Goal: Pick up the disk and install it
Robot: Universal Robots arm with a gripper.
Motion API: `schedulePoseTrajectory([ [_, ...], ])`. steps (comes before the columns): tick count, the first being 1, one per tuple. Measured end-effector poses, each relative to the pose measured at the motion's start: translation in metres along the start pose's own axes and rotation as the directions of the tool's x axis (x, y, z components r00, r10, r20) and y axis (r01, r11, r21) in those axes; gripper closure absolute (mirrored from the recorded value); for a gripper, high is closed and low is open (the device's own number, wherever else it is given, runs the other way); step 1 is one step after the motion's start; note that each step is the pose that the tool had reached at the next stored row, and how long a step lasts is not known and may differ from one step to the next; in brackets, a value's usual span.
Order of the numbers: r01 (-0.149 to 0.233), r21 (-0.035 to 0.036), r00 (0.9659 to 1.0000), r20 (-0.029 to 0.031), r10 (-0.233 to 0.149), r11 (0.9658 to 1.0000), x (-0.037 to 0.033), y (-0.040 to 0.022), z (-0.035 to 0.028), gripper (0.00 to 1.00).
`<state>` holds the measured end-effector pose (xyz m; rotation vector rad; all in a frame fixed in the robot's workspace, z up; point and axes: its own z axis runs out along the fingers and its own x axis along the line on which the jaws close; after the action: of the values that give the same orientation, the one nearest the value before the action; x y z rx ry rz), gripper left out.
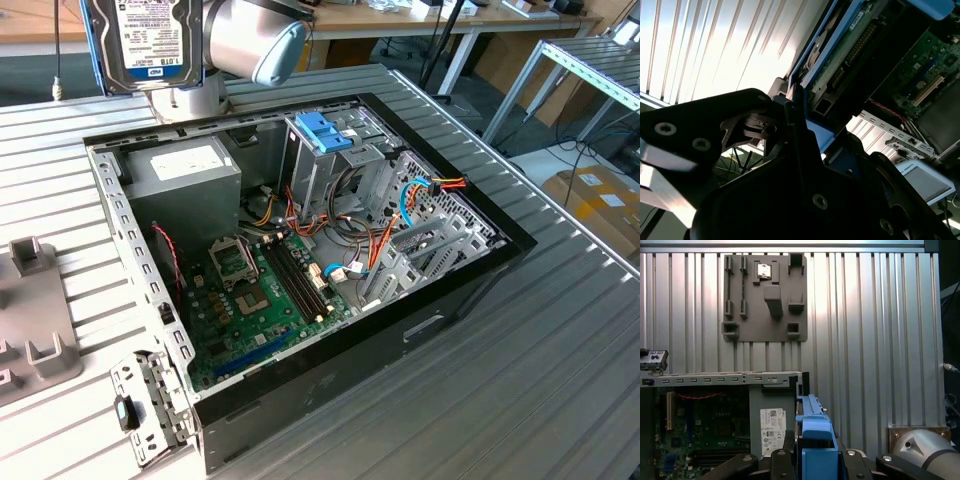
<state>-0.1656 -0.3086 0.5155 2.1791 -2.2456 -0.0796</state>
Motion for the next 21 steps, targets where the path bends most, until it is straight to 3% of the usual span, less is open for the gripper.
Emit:
schedulePoseTrajectory([
  [7, 0.0, 0.0001, 1.0, 0.0, 0.0, 1.0, 0.0, -0.0003, 0.0, 0.63],
  [10, 0.0, 0.0001, 1.0, 0.0001, 0.0, 1.0, 0.0099, -0.001, -0.0003, 0.63],
  [21, 0.0, 0.0001, 1.0, 0.0, 0.0, 1.0, 0.0147, -0.002, -0.0005, 0.63],
])
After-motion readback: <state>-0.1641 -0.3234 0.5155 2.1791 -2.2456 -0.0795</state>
